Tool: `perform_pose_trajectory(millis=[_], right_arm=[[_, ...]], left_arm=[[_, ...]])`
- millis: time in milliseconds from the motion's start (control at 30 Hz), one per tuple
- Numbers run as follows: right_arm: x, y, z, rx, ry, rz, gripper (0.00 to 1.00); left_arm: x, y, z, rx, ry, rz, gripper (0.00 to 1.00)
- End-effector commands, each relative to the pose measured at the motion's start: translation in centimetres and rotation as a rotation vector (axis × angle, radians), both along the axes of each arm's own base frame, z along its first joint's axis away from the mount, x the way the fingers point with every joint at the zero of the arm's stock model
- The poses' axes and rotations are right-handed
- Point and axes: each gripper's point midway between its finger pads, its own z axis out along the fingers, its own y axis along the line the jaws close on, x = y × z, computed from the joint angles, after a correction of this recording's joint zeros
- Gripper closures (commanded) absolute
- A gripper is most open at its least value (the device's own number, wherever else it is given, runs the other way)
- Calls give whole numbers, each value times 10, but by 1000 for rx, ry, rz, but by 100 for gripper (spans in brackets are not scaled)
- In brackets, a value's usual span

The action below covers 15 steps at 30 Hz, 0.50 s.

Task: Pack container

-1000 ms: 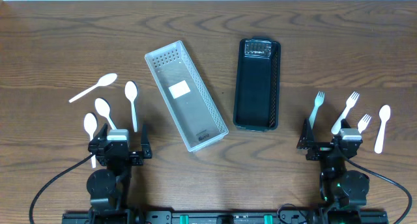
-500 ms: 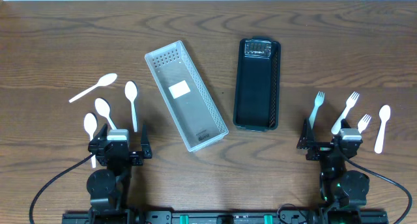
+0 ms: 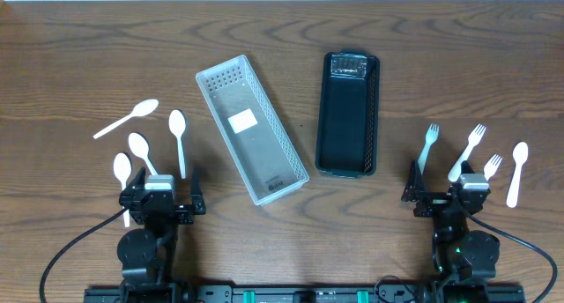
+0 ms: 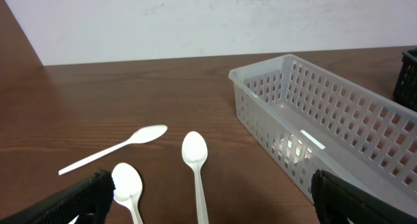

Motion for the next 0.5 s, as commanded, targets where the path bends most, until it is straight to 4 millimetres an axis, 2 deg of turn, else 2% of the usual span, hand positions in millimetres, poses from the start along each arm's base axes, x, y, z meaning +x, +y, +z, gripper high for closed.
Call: perform_pose_trajectory(millis=[0, 133, 267, 400, 467], right_arm=[[0, 0, -1, 11, 1, -2, 1], [0, 0, 0, 11, -5, -2, 1], [0, 3, 16, 12, -69, 13, 1], [0, 5, 1, 28, -6, 25, 1], [0, 9, 0, 135, -1, 39, 1]], left_arm=[[0, -1, -15, -3, 32, -6, 2], [0, -1, -15, -3, 32, -6, 2], [1, 2, -14, 4, 31, 7, 2], [2, 2, -7, 3, -2, 6, 2], [2, -5, -4, -55, -10, -24, 2]])
